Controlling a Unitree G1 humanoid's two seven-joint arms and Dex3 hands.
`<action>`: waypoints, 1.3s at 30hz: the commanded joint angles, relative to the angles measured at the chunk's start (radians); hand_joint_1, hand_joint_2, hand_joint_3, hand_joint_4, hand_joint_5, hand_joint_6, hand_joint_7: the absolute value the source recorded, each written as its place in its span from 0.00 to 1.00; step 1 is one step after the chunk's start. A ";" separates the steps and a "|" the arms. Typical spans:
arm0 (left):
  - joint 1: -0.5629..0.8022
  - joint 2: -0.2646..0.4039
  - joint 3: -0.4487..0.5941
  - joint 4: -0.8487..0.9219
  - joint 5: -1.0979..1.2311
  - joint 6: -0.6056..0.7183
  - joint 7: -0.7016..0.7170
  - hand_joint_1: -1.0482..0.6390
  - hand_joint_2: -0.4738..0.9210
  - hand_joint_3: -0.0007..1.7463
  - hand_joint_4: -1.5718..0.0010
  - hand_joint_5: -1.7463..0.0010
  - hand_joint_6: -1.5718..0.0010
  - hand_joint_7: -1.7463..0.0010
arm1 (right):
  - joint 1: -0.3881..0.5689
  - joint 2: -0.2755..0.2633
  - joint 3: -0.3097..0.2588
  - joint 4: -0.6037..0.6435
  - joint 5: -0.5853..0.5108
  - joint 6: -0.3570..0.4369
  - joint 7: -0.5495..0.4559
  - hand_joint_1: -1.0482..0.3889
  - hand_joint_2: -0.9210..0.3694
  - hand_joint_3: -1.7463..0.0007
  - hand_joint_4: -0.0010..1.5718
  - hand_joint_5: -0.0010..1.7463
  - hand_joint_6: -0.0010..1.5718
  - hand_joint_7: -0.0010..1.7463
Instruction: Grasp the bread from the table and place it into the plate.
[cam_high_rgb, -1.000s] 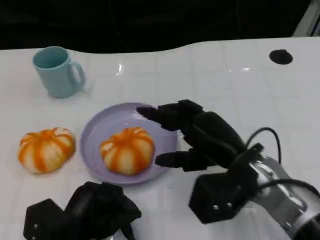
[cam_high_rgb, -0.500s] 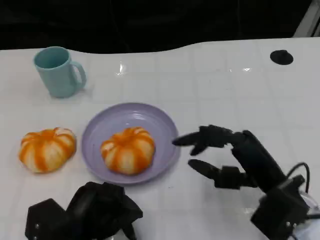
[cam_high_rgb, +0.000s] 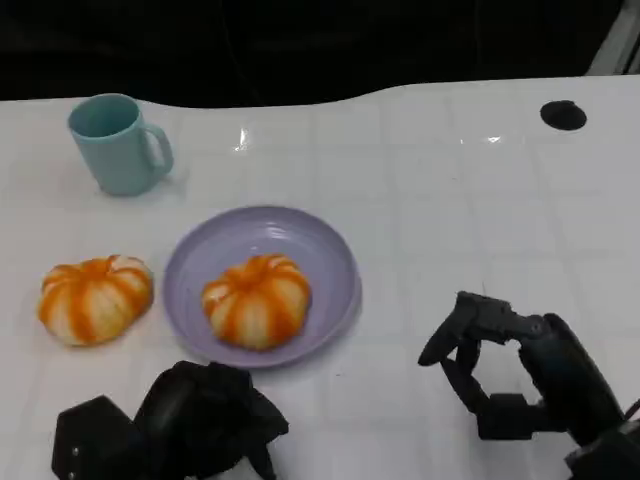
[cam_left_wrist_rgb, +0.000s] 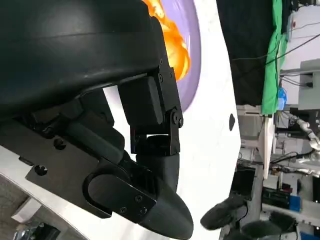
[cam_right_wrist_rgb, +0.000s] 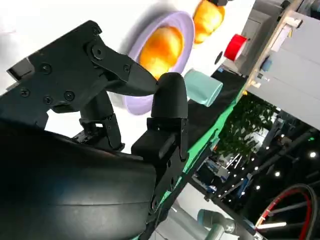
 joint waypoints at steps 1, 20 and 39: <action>0.004 0.009 0.005 -0.001 -0.003 0.007 0.005 0.00 0.92 0.00 0.06 0.43 0.00 0.71 | 0.069 -0.026 -0.030 -0.041 0.012 -0.002 0.012 0.58 0.35 0.35 0.46 1.00 0.42 0.81; -0.008 0.027 0.021 0.017 -0.015 0.004 -0.013 0.00 0.92 0.00 0.06 0.43 0.00 0.72 | 0.167 -0.031 -0.062 -0.022 -0.054 -0.027 -0.028 0.53 0.30 0.39 0.46 1.00 0.40 0.86; -0.003 0.039 0.032 0.012 -0.021 0.007 -0.016 0.00 0.92 0.00 0.07 0.42 0.00 0.71 | 0.139 -0.016 -0.055 0.010 -0.083 -0.029 -0.058 0.50 0.26 0.44 0.46 1.00 0.40 0.84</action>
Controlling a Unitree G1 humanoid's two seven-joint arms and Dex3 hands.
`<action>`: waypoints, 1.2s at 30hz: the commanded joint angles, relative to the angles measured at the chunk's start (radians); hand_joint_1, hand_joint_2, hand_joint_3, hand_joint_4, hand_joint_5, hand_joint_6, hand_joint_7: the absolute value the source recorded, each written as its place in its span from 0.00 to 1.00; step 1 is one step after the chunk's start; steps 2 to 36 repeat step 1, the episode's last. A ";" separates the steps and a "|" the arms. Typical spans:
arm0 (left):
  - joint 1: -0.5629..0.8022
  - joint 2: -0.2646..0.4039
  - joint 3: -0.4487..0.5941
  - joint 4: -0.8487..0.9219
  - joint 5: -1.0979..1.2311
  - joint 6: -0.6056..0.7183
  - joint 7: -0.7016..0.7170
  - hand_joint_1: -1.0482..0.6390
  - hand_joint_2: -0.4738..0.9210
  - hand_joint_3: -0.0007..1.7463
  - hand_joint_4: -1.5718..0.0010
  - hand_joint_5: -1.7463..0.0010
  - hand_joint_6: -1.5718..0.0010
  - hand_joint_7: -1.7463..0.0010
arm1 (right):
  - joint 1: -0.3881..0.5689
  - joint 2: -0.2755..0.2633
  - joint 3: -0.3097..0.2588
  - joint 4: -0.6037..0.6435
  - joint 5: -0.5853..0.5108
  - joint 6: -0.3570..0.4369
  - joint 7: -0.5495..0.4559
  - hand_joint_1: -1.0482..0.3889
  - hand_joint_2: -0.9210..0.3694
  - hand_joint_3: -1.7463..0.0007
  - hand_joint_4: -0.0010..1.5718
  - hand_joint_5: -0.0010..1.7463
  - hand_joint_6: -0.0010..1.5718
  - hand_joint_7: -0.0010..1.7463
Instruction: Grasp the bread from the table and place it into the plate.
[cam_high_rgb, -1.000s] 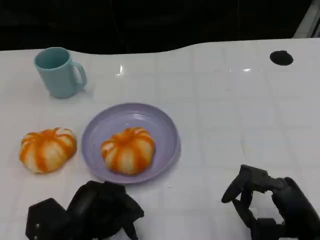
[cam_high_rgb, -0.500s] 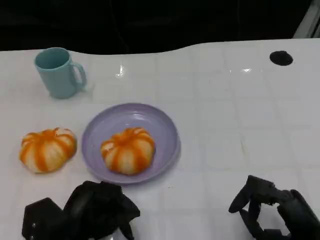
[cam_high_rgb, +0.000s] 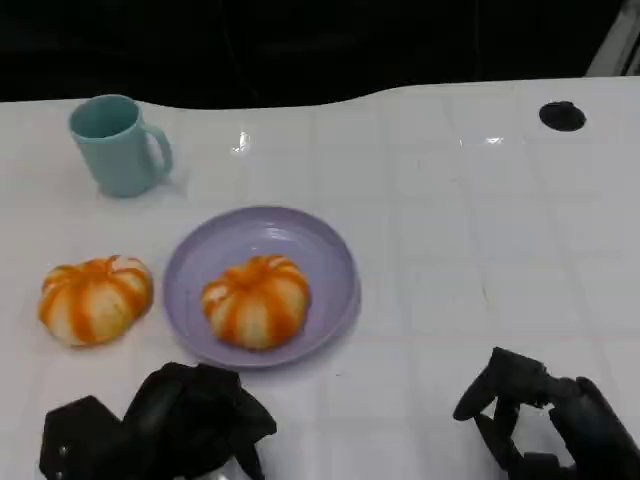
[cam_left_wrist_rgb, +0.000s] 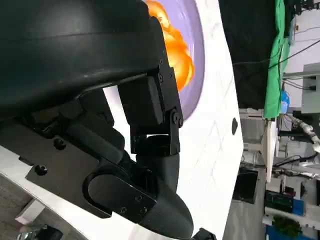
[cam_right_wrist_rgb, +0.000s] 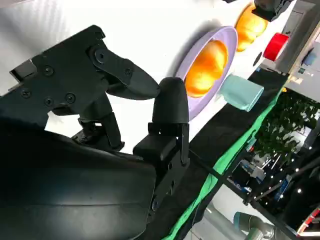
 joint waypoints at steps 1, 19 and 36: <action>0.001 0.021 0.014 -0.002 -0.012 0.003 -0.005 0.00 0.92 0.00 0.07 0.42 0.00 0.71 | -0.006 -0.002 -0.002 0.001 -0.002 -0.007 -0.009 0.50 0.26 0.44 0.46 1.00 0.40 0.84; 0.001 0.021 0.014 -0.002 -0.012 0.003 -0.005 0.00 0.92 0.00 0.07 0.42 0.00 0.71 | -0.006 -0.002 -0.002 0.001 -0.002 -0.007 -0.009 0.50 0.26 0.44 0.46 1.00 0.40 0.84; 0.001 0.021 0.014 -0.002 -0.012 0.003 -0.005 0.00 0.92 0.00 0.07 0.42 0.00 0.71 | -0.006 -0.002 -0.002 0.001 -0.002 -0.007 -0.009 0.50 0.26 0.44 0.46 1.00 0.40 0.84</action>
